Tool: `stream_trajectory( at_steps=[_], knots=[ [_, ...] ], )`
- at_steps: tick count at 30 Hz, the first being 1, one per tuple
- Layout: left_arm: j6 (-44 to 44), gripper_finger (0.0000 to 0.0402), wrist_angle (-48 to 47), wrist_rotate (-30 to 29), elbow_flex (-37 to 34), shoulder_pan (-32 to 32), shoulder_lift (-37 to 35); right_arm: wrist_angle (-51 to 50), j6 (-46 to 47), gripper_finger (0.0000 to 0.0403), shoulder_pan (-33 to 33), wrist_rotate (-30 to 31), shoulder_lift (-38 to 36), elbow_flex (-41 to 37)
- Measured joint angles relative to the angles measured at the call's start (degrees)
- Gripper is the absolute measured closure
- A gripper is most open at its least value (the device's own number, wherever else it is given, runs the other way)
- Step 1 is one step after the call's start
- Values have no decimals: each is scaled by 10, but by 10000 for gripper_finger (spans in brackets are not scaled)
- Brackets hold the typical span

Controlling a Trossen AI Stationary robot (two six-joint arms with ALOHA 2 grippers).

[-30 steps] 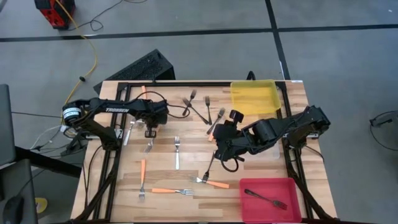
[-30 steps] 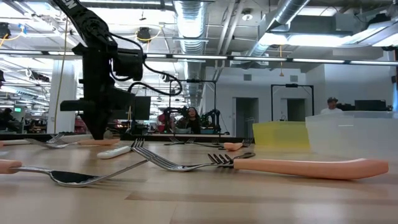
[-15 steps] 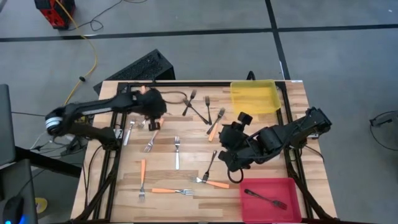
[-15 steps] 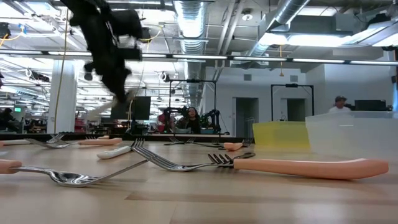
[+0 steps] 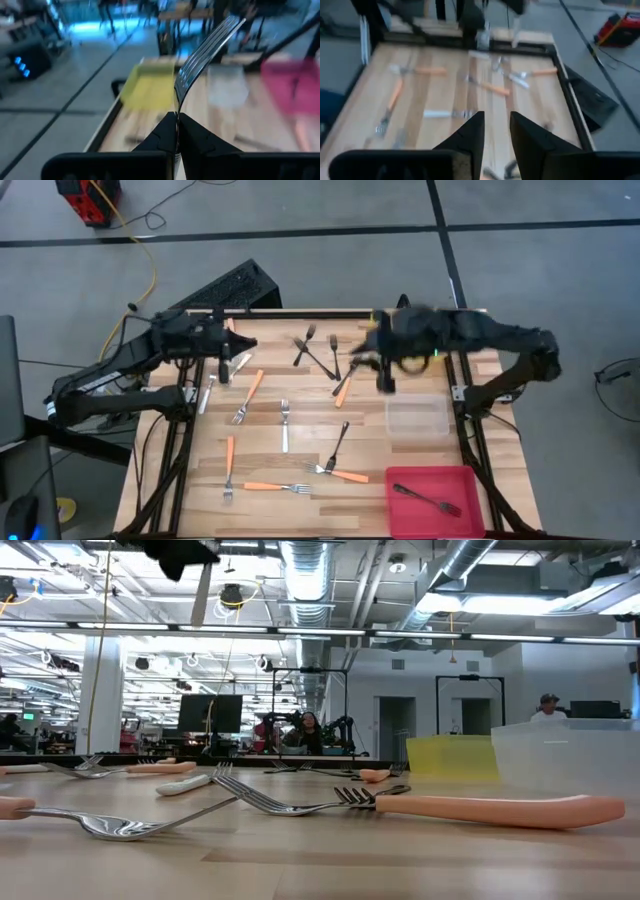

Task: Sort silverware by color (type)
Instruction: Put the white fork into the transparent bin

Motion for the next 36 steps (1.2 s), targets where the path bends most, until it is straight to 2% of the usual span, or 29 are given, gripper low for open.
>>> stream_trajectory(
  at_steps=[2,4,9,11,13,18,24,28,36],
  knots=[
    [-17,401,33,32,0,-2,-1,84,-4,285,-36,-68,-31,-80],
    [-29,401,64,57,0,-6,-1,194,-9,285,-53,-101,-61,-177],
    [-62,401,187,64,-50,-25,-1,537,21,285,-66,-98,-114,-424],
    [-68,401,216,61,-75,-27,0,645,34,285,-66,-78,-119,-489],
    [-79,401,240,60,-94,-29,4,703,36,285,-58,-57,-119,-522],
    [-113,401,309,61,-131,-52,31,702,36,268,-35,-11,-95,-527],
    [-124,401,404,59,-143,-101,85,707,29,188,-14,38,-31,-498],
    [-123,401,435,48,-143,-127,126,709,29,143,-5,42,15,-462],
    [-122,401,495,42,-143,-141,196,703,25,132,10,45,96,-392]
  ],
)
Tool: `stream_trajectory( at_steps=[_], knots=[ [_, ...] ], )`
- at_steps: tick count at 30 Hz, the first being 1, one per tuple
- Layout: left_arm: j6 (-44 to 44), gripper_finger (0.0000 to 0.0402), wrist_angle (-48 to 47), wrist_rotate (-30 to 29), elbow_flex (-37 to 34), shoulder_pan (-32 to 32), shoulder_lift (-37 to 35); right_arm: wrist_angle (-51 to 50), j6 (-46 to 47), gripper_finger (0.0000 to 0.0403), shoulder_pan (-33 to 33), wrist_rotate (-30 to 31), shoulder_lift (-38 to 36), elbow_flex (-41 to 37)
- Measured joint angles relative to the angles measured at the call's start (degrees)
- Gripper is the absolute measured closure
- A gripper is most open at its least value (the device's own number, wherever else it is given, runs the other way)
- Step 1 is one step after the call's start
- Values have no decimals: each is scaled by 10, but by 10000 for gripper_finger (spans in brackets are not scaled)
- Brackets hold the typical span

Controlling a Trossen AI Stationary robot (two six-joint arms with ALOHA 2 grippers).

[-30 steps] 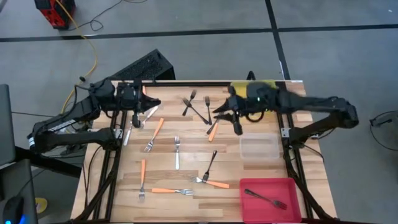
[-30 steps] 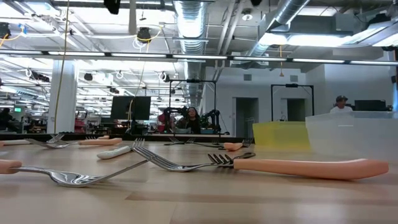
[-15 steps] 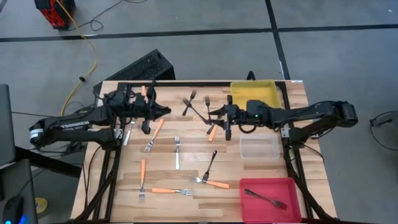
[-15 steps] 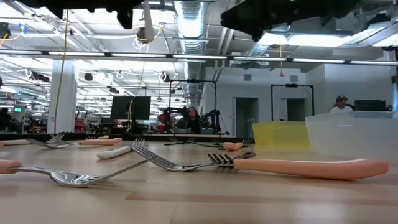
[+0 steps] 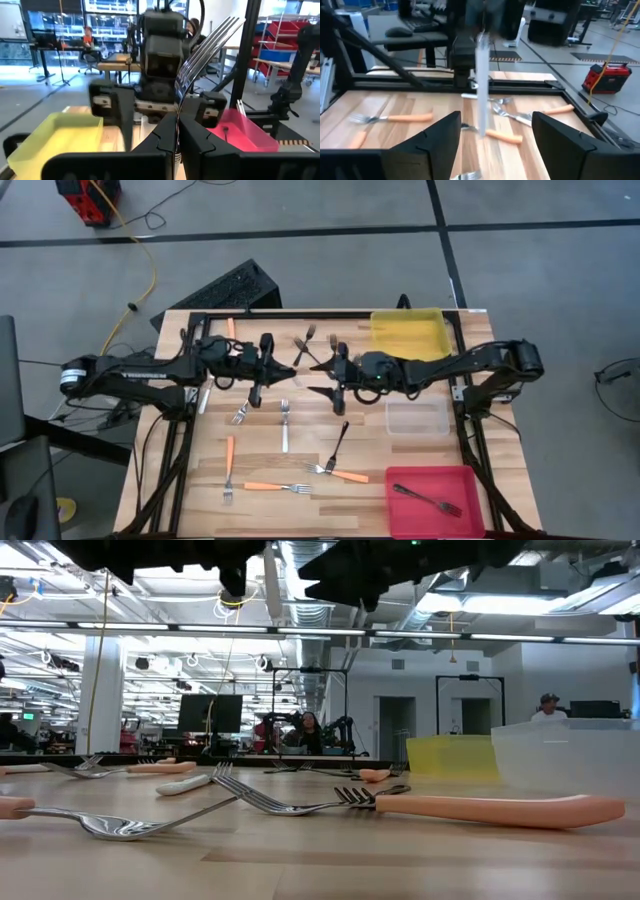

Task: Sort silverware by color (type)
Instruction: Put the white fork into the transparent bin

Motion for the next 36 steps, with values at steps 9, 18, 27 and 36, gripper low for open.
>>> stream_trajectory(
  at_steps=[9,18,27,36],
  knots=[
    [-2,401,50,16,0,-1,41,-4,3,132,3,-21,51,47],
    [0,401,55,16,0,-5,40,4,1,153,5,-21,63,54],
    [-1,401,47,16,0,-7,40,-2,1,332,10,-20,63,55],
    [-8,402,48,16,0,-7,47,-5,4,356,13,-17,63,54]
  ],
)
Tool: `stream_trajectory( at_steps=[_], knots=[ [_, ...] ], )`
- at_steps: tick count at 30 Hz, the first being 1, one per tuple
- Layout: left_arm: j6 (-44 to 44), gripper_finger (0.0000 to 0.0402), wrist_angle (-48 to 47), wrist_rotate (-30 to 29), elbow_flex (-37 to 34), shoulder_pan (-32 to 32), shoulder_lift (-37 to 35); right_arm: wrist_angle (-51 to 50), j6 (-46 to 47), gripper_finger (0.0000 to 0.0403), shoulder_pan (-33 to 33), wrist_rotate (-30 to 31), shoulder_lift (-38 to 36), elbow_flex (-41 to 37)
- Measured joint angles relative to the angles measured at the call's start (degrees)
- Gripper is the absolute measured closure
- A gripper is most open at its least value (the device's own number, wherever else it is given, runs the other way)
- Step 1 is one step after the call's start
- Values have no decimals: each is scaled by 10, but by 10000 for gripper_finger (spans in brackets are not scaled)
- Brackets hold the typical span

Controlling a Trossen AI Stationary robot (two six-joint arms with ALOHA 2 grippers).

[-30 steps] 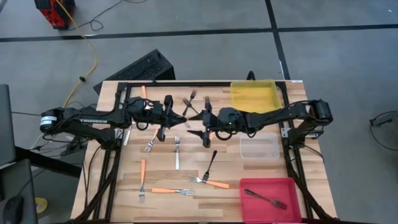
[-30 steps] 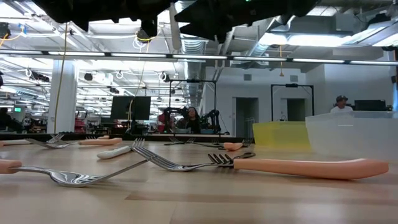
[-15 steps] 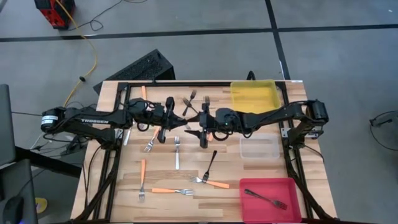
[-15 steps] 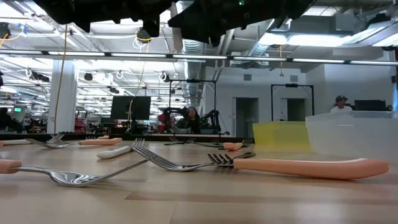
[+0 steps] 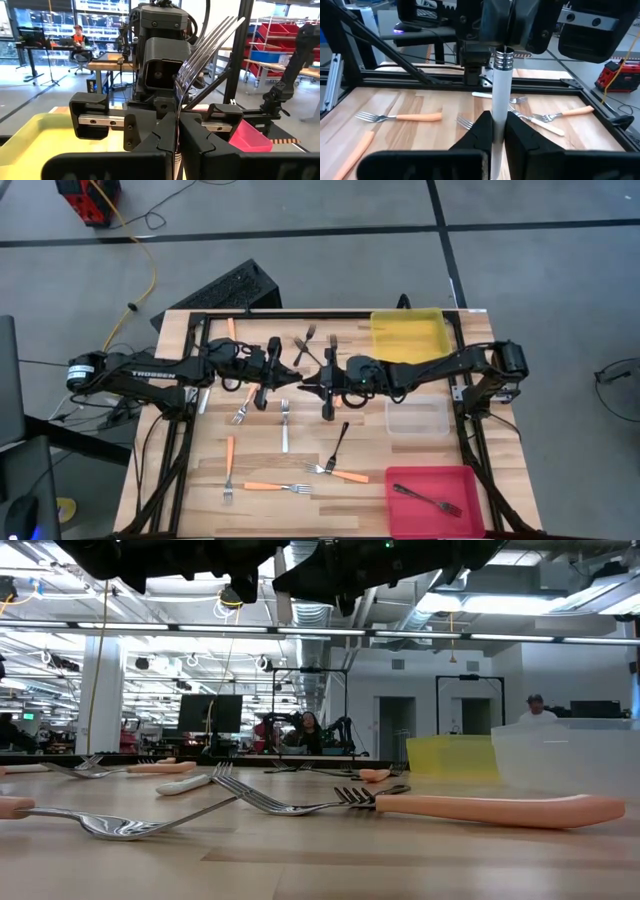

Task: Sort silverware by color (type)
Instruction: Put the white fork into the transparent bin

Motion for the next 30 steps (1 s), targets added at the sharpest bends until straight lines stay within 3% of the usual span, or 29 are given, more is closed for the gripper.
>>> stream_trajectory(
  at_steps=[10,16,23,30],
  knots=[
    [-2,385,-2,-2,0,-2,0,1,0,356,3,4,0,0],
    [7,312,-10,15,0,-4,1,3,0,356,8,4,0,0],
    [0,217,-31,-15,0,-4,1,-34,0,356,11,4,-23,0],
    [3,174,-70,-15,0,-4,-13,-131,-3,356,11,33,-75,0]
  ],
)
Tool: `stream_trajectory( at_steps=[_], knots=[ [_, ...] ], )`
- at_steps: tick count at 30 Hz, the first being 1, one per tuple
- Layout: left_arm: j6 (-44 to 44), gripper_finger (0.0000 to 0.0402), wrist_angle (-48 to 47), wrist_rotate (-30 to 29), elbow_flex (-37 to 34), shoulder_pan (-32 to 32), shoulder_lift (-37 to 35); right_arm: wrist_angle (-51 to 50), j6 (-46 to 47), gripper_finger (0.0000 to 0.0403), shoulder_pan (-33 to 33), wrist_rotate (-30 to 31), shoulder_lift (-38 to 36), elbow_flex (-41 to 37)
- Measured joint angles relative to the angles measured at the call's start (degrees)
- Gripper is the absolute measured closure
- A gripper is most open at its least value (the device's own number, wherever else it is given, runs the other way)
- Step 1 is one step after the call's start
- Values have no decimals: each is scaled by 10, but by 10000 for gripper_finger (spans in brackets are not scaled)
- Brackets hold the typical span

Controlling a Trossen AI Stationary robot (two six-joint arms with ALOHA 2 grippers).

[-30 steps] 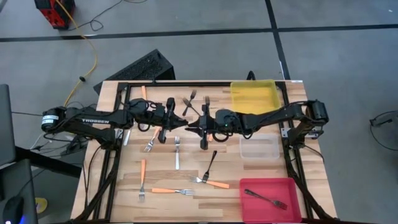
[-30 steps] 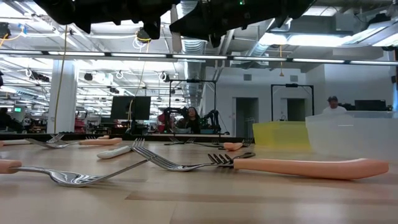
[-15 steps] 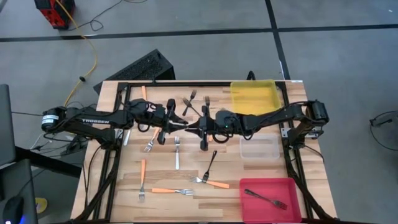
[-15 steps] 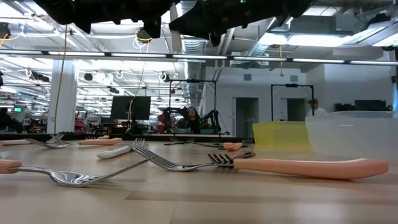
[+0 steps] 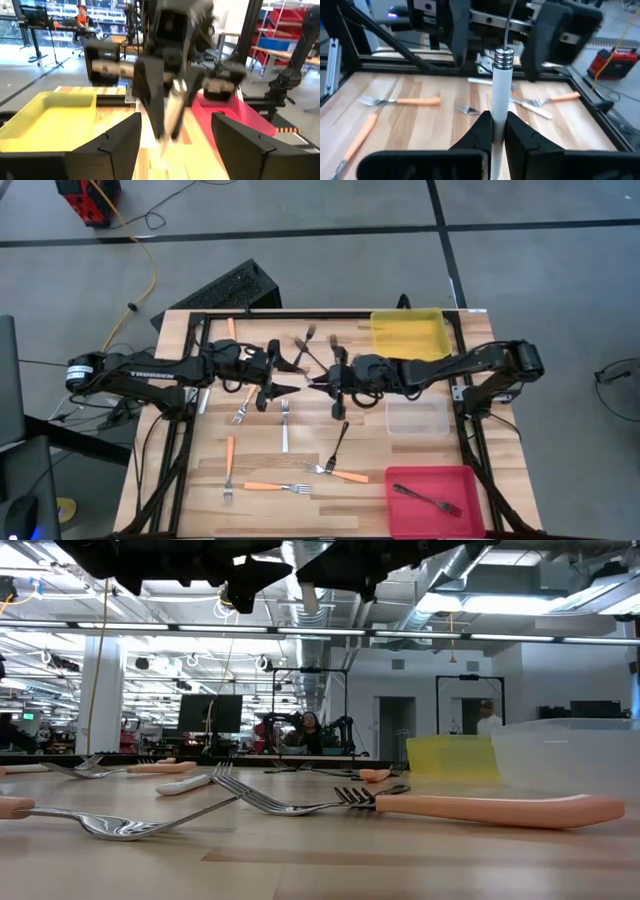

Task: Sort silverware by color (type)
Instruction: Put the white fork into the transparent bin

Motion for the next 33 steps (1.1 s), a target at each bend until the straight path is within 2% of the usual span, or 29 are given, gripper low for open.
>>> stream_trajectory(
  at_steps=[3,9,13,15,18,21,28,33],
  knots=[
    [5,173,-28,-1,0,0,-15,-63,-1,356,0,12,-35,0],
    [5,175,-63,-26,0,0,-43,-209,7,356,-1,108,-110,0],
    [5,175,-71,-45,0,0,-49,-303,37,356,-8,226,-145,0],
    [4,175,-80,-46,0,0,-49,-365,61,356,-14,257,-156,0],
    [-4,175,-97,-45,0,0,-49,-470,123,356,-19,258,-168,0],
    [-6,175,-112,-45,0,0,-49,-567,196,356,4,258,-173,0],
    [-11,176,-114,-45,0,0,-49,-717,376,356,120,257,-174,-1],
    [-12,176,-118,-45,0,0,-49,-759,533,356,205,254,-174,-33]
  ],
)
